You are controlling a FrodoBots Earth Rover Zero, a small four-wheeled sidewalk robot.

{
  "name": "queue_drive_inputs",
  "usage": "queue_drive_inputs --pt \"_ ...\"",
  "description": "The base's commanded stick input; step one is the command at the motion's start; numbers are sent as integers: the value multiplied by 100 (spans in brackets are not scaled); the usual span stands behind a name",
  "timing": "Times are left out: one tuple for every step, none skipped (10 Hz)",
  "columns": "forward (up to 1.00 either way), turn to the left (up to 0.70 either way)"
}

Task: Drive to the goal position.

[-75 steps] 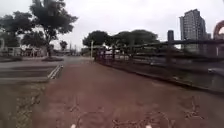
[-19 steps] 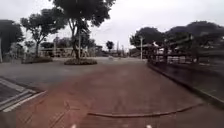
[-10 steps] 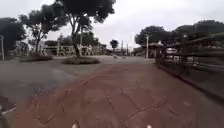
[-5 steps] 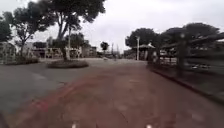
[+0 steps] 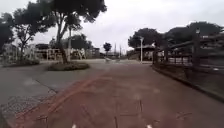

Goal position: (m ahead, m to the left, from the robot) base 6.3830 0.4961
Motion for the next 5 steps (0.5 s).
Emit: queue_drive_inputs --pt "100 0" --pt "100 0" --pt "100 0" --pt "100 0" --pt "100 0"
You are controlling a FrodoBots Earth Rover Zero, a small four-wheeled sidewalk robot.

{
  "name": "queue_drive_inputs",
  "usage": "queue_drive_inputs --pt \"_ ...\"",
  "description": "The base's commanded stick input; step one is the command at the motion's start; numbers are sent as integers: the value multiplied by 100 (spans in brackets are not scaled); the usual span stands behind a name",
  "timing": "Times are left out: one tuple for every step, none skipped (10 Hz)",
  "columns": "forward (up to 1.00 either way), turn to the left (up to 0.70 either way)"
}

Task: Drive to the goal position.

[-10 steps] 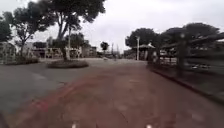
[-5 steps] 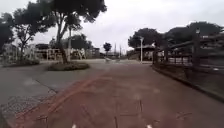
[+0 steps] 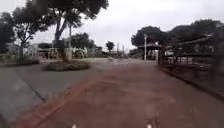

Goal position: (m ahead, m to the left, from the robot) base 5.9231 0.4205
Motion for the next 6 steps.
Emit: queue_drive_inputs --pt "100 -7" --pt "100 -40" --pt "100 -40" --pt "100 -40" --pt "100 -40" --pt "100 -40"
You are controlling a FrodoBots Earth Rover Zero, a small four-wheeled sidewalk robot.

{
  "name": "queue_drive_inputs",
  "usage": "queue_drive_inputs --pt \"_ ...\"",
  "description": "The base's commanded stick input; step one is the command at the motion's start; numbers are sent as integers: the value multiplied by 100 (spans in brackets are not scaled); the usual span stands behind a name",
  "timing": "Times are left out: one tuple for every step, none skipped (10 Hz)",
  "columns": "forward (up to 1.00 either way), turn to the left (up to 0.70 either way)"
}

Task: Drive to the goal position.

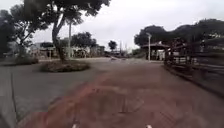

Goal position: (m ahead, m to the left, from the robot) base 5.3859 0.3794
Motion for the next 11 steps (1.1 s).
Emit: queue_drive_inputs --pt "100 -32" --pt "100 -11" --pt "100 0" --pt "100 0" --pt "100 0" --pt "100 0" --pt "100 0" --pt "100 0" --pt "100 0" --pt "100 0" --pt "100 0"
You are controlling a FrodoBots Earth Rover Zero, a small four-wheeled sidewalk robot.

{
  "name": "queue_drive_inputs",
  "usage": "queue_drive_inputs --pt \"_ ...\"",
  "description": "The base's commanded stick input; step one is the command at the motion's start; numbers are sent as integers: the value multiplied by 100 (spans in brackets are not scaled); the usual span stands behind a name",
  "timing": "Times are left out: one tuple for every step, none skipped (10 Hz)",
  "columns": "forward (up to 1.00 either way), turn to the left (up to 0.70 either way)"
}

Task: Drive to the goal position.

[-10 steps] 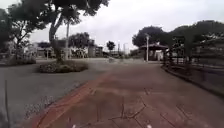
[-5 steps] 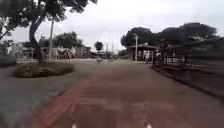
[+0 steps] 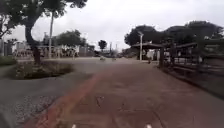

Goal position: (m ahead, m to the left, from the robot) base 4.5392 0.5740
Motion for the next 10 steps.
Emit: queue_drive_inputs --pt "100 0" --pt "100 0" --pt "100 0" --pt "100 0" --pt "100 0" --pt "100 0" --pt "100 0" --pt "100 0" --pt "100 0" --pt "100 0"
